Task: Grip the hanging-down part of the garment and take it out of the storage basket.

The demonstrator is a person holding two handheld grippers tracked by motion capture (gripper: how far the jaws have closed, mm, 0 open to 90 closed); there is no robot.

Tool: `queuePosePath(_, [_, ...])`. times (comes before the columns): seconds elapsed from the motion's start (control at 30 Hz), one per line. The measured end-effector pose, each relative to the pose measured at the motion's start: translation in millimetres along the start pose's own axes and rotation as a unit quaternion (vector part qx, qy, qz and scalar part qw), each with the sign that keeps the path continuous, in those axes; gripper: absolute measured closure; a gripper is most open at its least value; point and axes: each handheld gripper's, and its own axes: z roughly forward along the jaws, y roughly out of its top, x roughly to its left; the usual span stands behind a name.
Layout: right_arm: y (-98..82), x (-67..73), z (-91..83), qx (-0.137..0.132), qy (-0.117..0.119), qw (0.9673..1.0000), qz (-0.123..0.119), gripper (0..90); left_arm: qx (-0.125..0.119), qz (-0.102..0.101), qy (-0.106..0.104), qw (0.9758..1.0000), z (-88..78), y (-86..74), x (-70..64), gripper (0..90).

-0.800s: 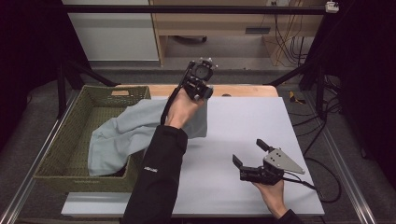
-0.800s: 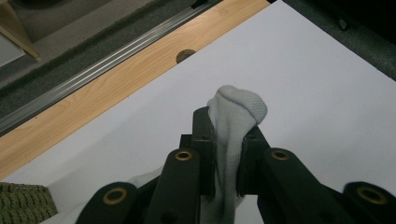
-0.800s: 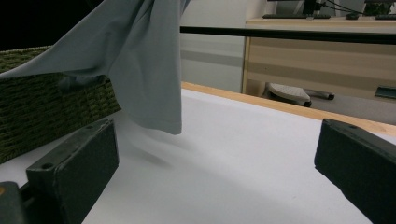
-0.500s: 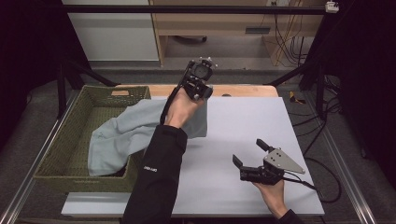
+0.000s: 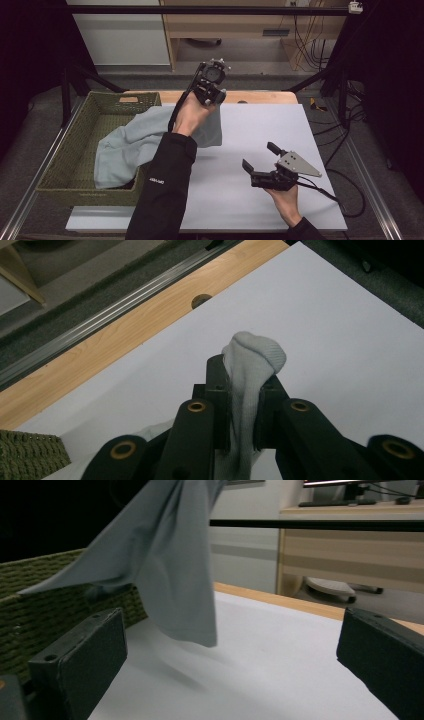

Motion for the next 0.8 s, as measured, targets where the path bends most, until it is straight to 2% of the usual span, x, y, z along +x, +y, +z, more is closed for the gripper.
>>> queuePosePath(0.07, [2.4,4.6,6.5,0.003,0.006,1.0000,0.000,0.3,-0.001,0.000,0.000,1.0000,-0.5,-0.1,-0.3,80.3])
queuePosePath(0.1, [3.6,10.4,13.3,0.003,0.020,0.9998,0.001,0.4,0.002,0.003,0.000,1.0000,-0.7,0.0,-0.3,80.3])
queuePosePath(0.2, [5.0,16.4,18.5,0.011,0.026,0.9996,0.005,0.4,0.004,0.004,-0.001,1.0000,-0.6,0.4,-0.4,80.3])
queuePosePath(0.23, [6.9,23.6,26.0,0.010,0.035,0.9993,0.004,0.4,0.006,0.006,0.000,1.0000,-0.7,1.0,-0.6,80.3])
queuePosePath(0.3, [7.7,25.6,28.6,0.010,0.037,0.9993,0.001,0.4,0.005,0.007,0.001,1.0000,-0.5,1.0,-0.7,80.3])
queuePosePath(0.33, [9.9,30.8,35.7,0.008,0.043,0.9990,-0.001,0.4,0.005,0.007,0.001,1.0000,-0.7,1.1,-0.7,80.3])
queuePosePath(0.5, [13.9,43.5,48.7,0.011,0.053,0.9985,0.001,0.4,0.003,0.006,0.000,1.0000,-1.8,0.9,-0.1,80.3])
queuePosePath(0.7, [16.2,58.5,68.1,0.013,0.058,0.9982,-0.010,0.4,0.004,0.010,0.000,0.9999,-3.6,0.3,0.0,80.3])
queuePosePath(0.8, [16.2,63.4,78.5,0.014,0.056,0.9983,-0.004,0.4,0.003,0.009,-0.001,1.0000,-4.8,-0.3,0.1,80.3])
